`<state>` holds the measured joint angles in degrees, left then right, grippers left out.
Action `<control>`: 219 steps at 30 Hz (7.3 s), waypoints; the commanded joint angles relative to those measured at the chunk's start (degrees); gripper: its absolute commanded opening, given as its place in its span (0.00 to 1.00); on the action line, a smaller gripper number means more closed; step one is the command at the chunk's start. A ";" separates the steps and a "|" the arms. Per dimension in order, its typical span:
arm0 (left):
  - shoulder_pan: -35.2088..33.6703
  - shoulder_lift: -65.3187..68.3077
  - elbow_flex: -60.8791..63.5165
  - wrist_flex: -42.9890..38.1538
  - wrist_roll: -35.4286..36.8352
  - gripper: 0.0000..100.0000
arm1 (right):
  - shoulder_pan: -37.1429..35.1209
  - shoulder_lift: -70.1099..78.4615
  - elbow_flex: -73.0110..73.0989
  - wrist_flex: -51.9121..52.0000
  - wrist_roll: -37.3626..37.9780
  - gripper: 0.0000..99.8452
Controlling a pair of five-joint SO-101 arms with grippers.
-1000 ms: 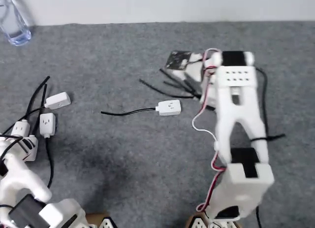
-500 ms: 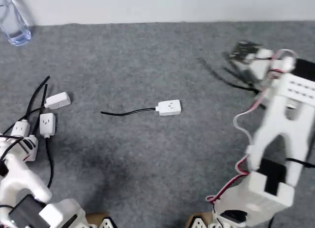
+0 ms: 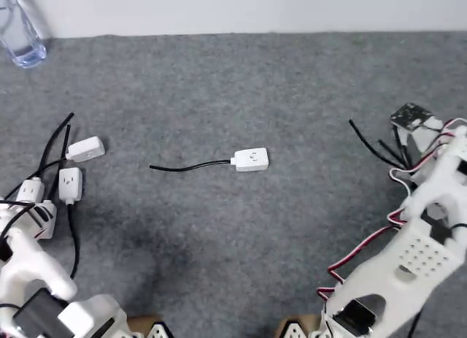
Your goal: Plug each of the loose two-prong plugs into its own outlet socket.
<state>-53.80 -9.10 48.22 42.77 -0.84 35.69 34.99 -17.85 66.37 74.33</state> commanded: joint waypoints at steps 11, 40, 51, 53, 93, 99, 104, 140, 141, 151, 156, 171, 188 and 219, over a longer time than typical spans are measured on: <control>0.26 -0.44 0.13 -0.79 -0.18 0.25 | 1.45 -9.89 -1.49 4.26 -0.70 0.31; 42.20 -24.79 -22.64 26.99 -0.18 0.25 | -25.45 -25.98 14.95 18.77 -38.42 0.29; 54.95 -21.36 -19.74 18.64 -9.05 0.25 | -26.59 -25.98 33.23 -0.92 -46.07 0.29; 55.21 -16.97 -17.98 13.80 -13.19 0.25 | -26.95 -25.54 36.57 -5.14 -47.91 0.29; 71.03 18.64 -24.13 -10.81 -46.59 0.25 | -29.32 -25.45 42.73 -13.58 -49.67 0.29; 70.77 16.18 -24.13 -10.90 -46.42 0.25 | -29.32 -25.45 42.73 -13.58 -49.67 0.29; 70.68 19.96 -24.04 -15.12 -46.51 0.30 | -29.32 -25.45 42.73 -13.58 -49.67 0.29; 69.89 26.73 -52.09 32.97 -51.87 0.01 | -29.23 -25.36 42.81 -14.20 -49.93 0.29; 69.89 25.67 -52.00 34.99 -51.87 0.01 | -29.23 -25.36 42.81 -14.20 -49.93 0.29; 69.89 22.95 -48.57 50.55 -53.89 0.01 | -29.23 -25.36 42.81 -14.11 -49.93 0.29; 69.89 23.03 -38.55 42.20 -53.98 0.03 | -29.14 -25.36 42.90 -13.93 -49.67 0.29; 70.42 16.44 -46.02 54.42 -55.47 0.31 | -29.05 -25.36 42.90 -13.93 -49.58 0.29; 79.30 6.59 -18.59 26.37 -49.67 0.29 | -28.97 -25.45 42.90 -13.93 -49.58 0.29; 76.57 6.68 -9.27 13.19 -56.18 0.29 | -28.97 -25.45 42.90 -13.93 -49.58 0.29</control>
<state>24.88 -1.80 38.81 56.57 -55.78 7.56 11.60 25.14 53.36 24.92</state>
